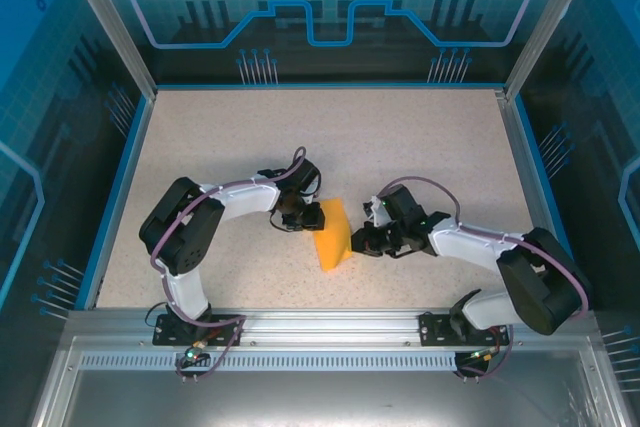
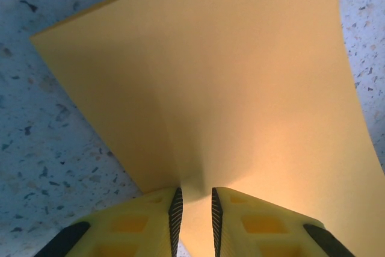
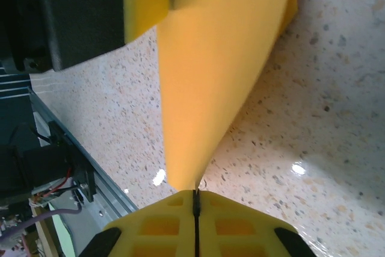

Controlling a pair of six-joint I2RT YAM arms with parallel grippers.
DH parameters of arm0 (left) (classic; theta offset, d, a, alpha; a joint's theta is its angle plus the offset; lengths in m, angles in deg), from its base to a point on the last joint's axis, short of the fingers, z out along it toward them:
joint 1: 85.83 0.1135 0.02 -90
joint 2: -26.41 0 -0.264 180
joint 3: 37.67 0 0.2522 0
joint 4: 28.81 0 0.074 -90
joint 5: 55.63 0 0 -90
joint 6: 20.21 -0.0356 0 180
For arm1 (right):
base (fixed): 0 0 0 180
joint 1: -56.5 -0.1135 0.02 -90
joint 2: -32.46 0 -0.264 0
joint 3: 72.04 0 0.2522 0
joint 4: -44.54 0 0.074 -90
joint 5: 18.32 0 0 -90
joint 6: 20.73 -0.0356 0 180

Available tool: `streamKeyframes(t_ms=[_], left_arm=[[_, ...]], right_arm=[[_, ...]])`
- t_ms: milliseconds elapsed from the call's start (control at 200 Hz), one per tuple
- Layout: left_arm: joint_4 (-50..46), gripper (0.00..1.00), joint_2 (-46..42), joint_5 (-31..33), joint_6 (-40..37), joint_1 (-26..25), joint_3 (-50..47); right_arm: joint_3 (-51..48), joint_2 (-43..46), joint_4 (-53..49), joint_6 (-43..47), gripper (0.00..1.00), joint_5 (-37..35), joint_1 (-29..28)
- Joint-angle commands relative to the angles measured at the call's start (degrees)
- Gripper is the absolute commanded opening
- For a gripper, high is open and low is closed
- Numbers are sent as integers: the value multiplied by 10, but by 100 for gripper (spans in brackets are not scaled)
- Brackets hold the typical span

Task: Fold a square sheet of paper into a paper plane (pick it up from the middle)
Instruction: Third fold the triangle at the center of the table.

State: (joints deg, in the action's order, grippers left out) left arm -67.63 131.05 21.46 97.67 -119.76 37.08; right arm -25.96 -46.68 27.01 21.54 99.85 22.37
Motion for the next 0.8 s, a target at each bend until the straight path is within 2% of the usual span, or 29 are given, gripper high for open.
streamKeyframes(t_ms=[0,470,795], left_arm=[[-13,25,16,-1,-17,-4,6],[-7,25,9,-9,-15,-4,-2],[-6,26,-4,-19,-11,-4,-6]], right_arm=[[26,-15,21,-10,5,16,-9],[79,-105,69,-34,5,9,-40],[105,-154,63,-38,6,-12,-49]])
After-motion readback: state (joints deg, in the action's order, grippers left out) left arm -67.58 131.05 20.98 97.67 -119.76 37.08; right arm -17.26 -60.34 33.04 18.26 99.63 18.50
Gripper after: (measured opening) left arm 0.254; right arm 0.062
